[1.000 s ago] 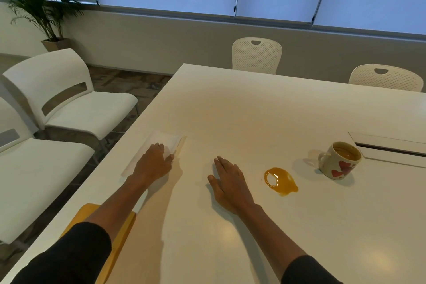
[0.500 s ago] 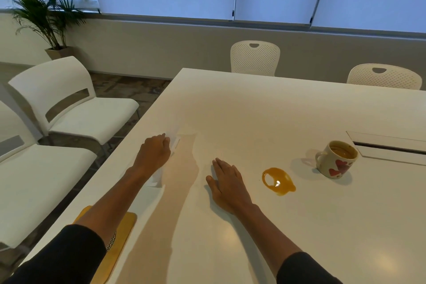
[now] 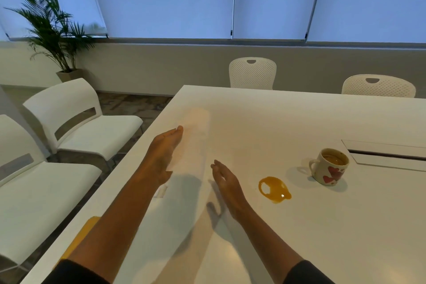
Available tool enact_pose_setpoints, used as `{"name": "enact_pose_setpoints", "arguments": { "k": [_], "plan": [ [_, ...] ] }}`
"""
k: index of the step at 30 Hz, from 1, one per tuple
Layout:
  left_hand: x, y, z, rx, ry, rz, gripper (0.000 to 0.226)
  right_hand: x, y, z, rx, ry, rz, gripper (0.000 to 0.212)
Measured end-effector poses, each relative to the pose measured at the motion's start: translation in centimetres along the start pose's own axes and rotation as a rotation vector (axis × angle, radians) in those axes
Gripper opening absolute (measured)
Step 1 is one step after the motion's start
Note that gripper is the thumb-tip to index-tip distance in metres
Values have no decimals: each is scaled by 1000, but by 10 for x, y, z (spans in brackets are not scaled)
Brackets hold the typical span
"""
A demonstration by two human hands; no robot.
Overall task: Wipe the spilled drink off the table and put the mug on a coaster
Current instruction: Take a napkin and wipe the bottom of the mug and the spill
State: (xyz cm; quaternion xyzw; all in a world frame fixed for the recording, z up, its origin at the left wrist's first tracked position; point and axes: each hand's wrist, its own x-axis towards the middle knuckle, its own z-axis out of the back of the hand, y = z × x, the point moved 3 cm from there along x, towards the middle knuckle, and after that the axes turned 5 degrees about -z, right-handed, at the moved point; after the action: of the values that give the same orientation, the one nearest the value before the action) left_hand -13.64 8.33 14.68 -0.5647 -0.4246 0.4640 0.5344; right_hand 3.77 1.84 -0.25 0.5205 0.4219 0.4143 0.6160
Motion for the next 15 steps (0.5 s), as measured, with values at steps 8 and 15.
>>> {"name": "enact_pose_setpoints", "arguments": {
  "k": [8, 15],
  "plan": [
    [-39, 29, -43, -252, 124, 73, 28, -34, 37, 31, 1032, 213, -211, 74],
    [-51, 64, -78, -128, 58, 22, 16, -58, 29, 89, 734, -35, -121, 70]
  ]
}}
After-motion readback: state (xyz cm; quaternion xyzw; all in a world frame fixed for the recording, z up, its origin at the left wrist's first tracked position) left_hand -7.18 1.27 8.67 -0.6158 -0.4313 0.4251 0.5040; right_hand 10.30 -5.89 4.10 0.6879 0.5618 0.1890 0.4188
